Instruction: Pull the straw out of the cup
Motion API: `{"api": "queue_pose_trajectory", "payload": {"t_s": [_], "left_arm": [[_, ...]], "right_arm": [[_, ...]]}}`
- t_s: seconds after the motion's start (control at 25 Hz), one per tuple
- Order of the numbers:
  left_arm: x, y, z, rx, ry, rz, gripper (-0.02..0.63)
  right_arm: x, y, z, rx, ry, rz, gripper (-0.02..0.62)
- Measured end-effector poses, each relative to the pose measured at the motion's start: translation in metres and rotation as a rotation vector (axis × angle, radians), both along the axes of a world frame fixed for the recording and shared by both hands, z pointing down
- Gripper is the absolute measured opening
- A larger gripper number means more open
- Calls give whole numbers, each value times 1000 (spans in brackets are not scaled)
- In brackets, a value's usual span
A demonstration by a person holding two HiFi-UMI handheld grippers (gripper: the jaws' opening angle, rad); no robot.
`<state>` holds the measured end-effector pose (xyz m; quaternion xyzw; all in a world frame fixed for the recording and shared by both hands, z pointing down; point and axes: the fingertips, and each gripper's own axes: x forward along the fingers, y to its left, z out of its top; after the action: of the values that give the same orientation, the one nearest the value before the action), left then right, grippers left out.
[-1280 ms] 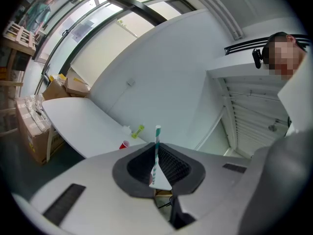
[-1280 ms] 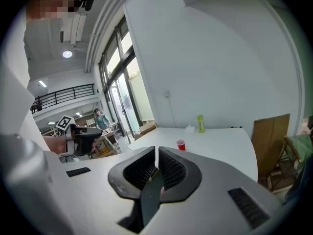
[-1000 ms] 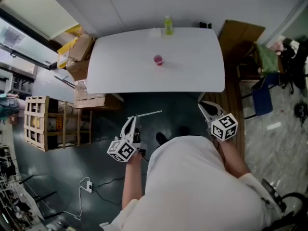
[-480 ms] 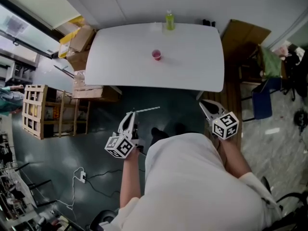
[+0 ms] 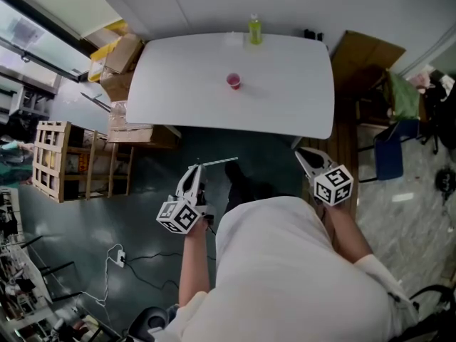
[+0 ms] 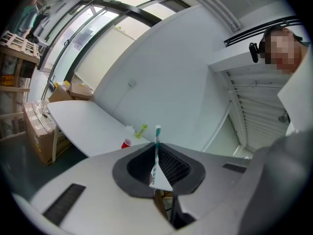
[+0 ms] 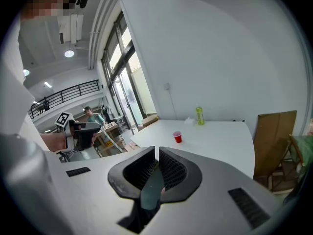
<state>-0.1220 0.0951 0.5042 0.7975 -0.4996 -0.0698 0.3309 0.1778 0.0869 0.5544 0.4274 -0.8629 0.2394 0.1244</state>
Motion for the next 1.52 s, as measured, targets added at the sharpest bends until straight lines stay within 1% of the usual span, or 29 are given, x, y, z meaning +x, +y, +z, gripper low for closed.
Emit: {"api": "queue_pose_trajectory", "payload": {"t_s": [0.12,0.32,0.64,0.92,1.12,1.24,1.52], "left_arm": [[-3,-7,4,-6,7,5,23],[-10,-27,10,-24,15,24,23],[-20,-74,14,-36,34,77,23],[-38,-124,20,-48,53,122,23],[-51,-159,20,-38,65,176,23],[-58,-179,21,-49,69,210,23],[-61,-215,35,-56,94,313,23]], "right_arm": [[-4,-6,1,-3,7,4,49],[-8,-17,3,-15,12,37,49],[-23,-48,6,-34,35,85,49],[-43,-78,13,-63,47,130,49],[-62,-101,12,-67,54,192,49],[-71,-108,13,-79,59,232,51],[-81,-118,9,-83,82,317,49]]}}
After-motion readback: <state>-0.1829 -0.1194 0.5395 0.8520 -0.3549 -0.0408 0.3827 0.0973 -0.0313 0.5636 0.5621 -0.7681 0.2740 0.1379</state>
